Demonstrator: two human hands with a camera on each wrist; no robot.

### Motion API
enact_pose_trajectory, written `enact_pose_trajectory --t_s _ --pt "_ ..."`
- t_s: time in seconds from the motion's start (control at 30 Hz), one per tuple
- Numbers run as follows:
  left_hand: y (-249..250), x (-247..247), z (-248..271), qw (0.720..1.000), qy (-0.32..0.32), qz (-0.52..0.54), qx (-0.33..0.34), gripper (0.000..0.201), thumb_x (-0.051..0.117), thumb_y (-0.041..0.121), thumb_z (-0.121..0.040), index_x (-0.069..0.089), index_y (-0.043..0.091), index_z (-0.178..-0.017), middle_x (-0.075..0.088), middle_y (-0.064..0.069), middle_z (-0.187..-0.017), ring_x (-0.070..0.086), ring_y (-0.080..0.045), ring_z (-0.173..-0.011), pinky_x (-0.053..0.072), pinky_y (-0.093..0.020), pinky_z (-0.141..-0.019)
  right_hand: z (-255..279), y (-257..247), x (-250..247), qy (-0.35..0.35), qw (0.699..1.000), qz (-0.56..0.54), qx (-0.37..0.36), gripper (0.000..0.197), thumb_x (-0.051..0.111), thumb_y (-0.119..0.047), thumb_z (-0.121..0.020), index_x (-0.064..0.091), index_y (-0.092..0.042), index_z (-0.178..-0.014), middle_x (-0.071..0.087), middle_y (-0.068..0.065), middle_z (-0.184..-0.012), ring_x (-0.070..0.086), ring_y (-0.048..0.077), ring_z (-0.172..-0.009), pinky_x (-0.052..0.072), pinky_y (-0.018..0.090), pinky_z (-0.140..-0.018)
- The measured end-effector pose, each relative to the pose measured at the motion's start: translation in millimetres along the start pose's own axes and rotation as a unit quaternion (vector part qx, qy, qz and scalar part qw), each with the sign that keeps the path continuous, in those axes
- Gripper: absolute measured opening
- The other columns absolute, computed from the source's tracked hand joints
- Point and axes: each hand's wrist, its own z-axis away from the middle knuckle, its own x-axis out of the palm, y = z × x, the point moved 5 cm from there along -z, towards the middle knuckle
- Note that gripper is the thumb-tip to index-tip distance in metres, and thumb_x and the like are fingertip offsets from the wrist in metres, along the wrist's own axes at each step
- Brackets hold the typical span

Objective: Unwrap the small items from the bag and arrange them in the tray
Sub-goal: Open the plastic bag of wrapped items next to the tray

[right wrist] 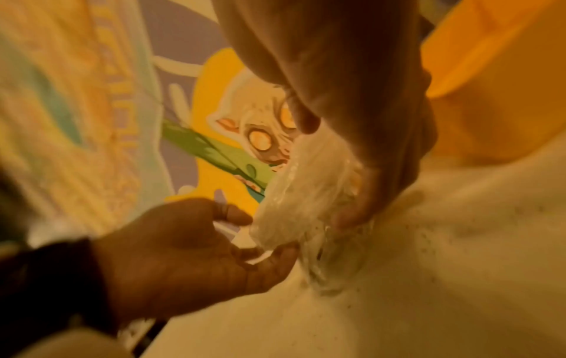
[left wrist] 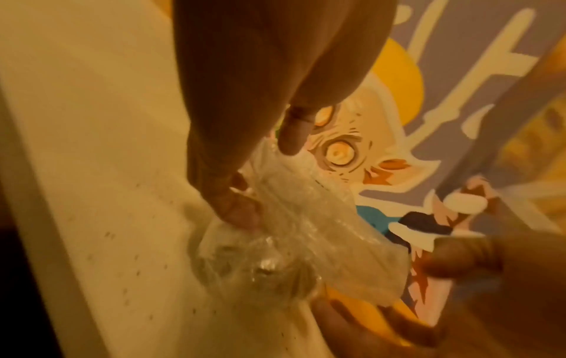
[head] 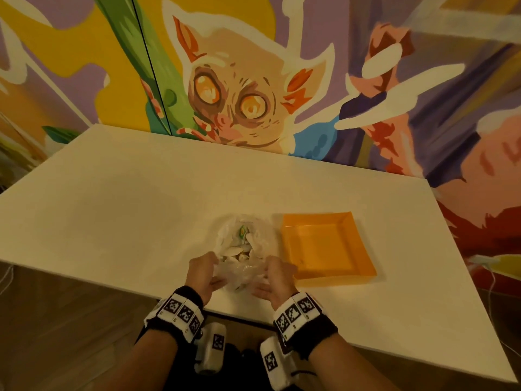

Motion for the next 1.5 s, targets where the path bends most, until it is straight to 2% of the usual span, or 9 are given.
enact_pose_trajectory --t_s 0.17,0.33,0.47,0.67,0.83,0.97,1.1,1.33,1.5 --pt "14 5 -12 0.988 0.073 -0.109 0.082 0.034 0.067 0.036 -0.083 0.063 0.011 -0.106 0.067 -0.013 -0.102 0.064 -0.032 -0.093 0.056 -0.045 -0.085 -3 -21 1 0.093 0.957 0.232 -0.148 0.057 0.075 -0.041 -0.08 0.045 -0.017 -0.122 0.054 0.008 -0.124 0.06 0.027 -0.106 0.056 0.036 -0.084" --pt "14 8 -28 0.998 0.036 -0.005 0.054 0.015 0.059 0.01 -0.094 0.064 -0.003 -0.1 0.067 -0.02 -0.097 0.065 -0.035 -0.093 0.055 -0.042 -0.082 -15 -24 -2 0.069 0.99 0.09 -0.084 0.021 0.067 0.002 -0.086 0.066 -0.004 -0.106 0.066 0.013 -0.092 0.065 0.025 -0.064 0.061 0.042 -0.069" --pt "18 4 -30 0.991 -0.007 0.132 -0.028 0.012 0.052 0.007 -0.094 0.062 0.0 -0.098 0.061 -0.017 -0.094 0.059 -0.005 -0.066 0.038 -0.022 -0.06 -17 -26 -3 0.021 0.998 -0.041 -0.045 0.013 0.053 -0.002 -0.095 0.063 -0.004 -0.102 0.063 0.023 -0.117 0.064 0.034 -0.098 0.056 0.042 -0.085" --pt "-5 -6 -37 0.996 0.004 0.053 -0.075 0.021 0.027 -0.002 -0.088 0.044 0.005 -0.078 0.044 -0.012 -0.072 0.043 -0.018 -0.044 0.042 -0.02 -0.046 -21 -3 0 -0.059 0.998 -0.002 -0.003 0.038 0.038 0.018 -0.084 0.059 0.006 -0.114 0.061 0.024 -0.113 0.058 0.039 -0.108 0.056 0.045 -0.076" --pt "9 -11 -34 0.984 0.038 -0.162 0.06 0.025 0.041 0.027 -0.097 0.052 0.007 -0.108 0.057 -0.017 -0.099 0.057 -0.03 -0.082 0.048 -0.037 -0.071 -11 -13 1 -0.038 0.943 0.312 -0.104 0.034 0.052 -0.013 -0.094 0.053 -0.002 -0.126 0.061 0.013 -0.12 0.061 0.03 -0.107 0.053 0.031 -0.084" --pt "43 9 -17 0.915 0.029 -0.306 0.26 0.041 0.051 0.026 -0.097 0.042 0.022 -0.137 0.049 -0.012 -0.13 0.054 -0.029 -0.115 0.044 -0.033 -0.092 -10 -40 9 0.05 0.863 0.426 -0.267 0.047 0.054 -0.017 -0.094 0.042 -0.006 -0.138 0.049 0.013 -0.134 0.048 0.027 -0.124 0.042 0.03 -0.097" --pt "54 28 -25 0.844 -0.009 -0.459 0.277 0.037 0.046 0.027 -0.101 0.05 0.018 -0.137 0.053 -0.01 -0.137 0.05 -0.029 -0.125 0.038 -0.031 -0.101 -16 -51 19 0.065 0.85 0.439 -0.283 0.03 0.056 -0.021 -0.095 0.06 -0.008 -0.122 0.063 0.008 -0.12 0.058 0.023 -0.113 0.046 0.027 -0.093" --pt "46 27 -57 0.967 -0.052 -0.247 0.048 0.033 0.039 0.031 -0.102 0.056 0.003 -0.104 0.054 -0.012 -0.093 0.053 -0.028 -0.083 0.042 -0.034 -0.076 -36 -61 15 -0.004 0.922 0.347 -0.172 0.035 0.042 -0.011 -0.099 0.049 -0.021 -0.066 0.052 -0.002 -0.076 0.051 0.014 -0.076 0.043 0.026 -0.075" --pt "52 31 -58 0.962 -0.068 -0.262 0.01 0.037 0.039 0.034 -0.102 0.048 0.009 -0.077 0.047 -0.008 -0.074 0.042 -0.022 -0.061 0.035 -0.029 -0.062 -41 -60 14 -0.031 0.968 0.231 -0.099 0.036 0.032 -0.001 -0.098 0.039 -0.015 -0.066 0.042 0.002 -0.07 0.042 0.011 -0.06 0.038 0.021 -0.053"
